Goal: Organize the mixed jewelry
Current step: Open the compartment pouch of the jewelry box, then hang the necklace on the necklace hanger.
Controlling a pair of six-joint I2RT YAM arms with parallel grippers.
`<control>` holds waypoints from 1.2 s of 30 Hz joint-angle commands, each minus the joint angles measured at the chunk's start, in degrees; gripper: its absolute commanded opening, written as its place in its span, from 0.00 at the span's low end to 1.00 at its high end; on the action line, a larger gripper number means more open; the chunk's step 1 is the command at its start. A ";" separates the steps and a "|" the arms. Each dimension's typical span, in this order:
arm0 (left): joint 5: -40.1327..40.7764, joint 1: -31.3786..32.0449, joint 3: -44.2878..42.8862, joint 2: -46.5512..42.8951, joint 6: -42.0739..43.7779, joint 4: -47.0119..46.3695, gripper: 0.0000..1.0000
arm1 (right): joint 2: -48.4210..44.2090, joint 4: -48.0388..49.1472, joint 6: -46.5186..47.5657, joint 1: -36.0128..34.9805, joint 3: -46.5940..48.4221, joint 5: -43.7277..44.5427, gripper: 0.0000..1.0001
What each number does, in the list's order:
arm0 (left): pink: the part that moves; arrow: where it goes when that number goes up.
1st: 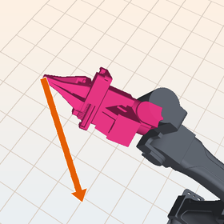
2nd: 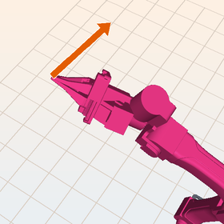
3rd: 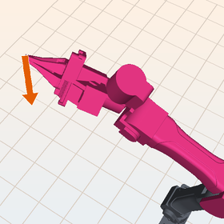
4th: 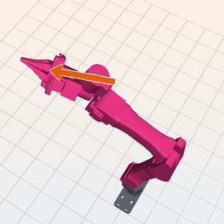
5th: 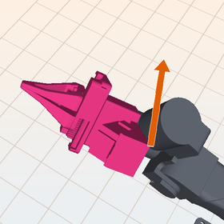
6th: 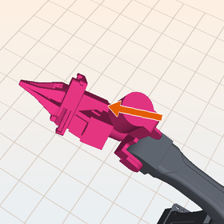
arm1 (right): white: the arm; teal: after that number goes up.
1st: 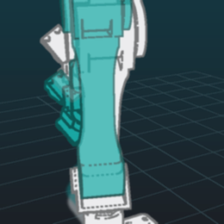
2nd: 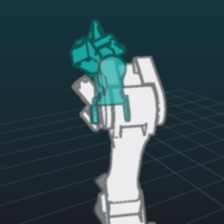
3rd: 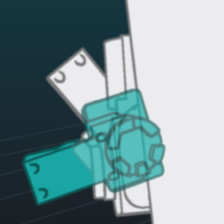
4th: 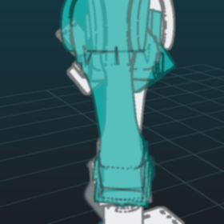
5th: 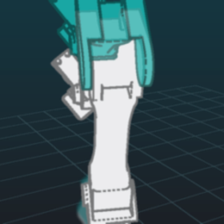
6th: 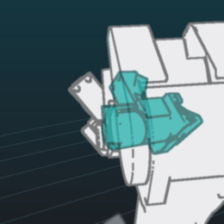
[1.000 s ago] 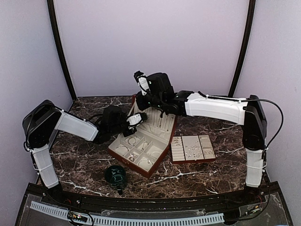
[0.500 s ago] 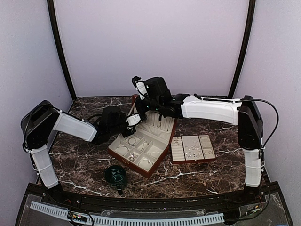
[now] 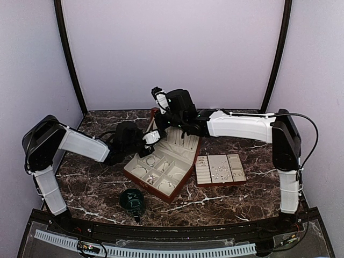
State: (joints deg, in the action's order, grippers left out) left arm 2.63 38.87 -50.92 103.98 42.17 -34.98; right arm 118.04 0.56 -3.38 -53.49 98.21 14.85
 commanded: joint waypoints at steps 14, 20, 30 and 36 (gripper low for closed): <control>0.54 0.19 0.39 -4.25 -3.69 1.21 0.00 | -0.34 0.32 -1.46 0.18 -7.01 -3.77 0.00; 0.16 0.22 -0.33 -4.49 -5.48 1.77 0.00 | -3.83 5.83 -1.80 0.15 -11.80 -6.05 0.00; -1.69 0.23 -0.91 -6.57 -9.13 1.75 0.03 | -4.92 8.77 -0.18 0.15 -13.30 -7.55 0.00; -2.34 0.17 0.97 -10.13 -10.45 1.60 0.17 | -3.92 7.85 0.71 0.14 -12.01 -7.51 0.00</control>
State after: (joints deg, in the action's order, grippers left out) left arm 1.30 38.89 -50.65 99.18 33.69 -32.23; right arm 112.64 12.97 -2.02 -53.04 86.78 8.34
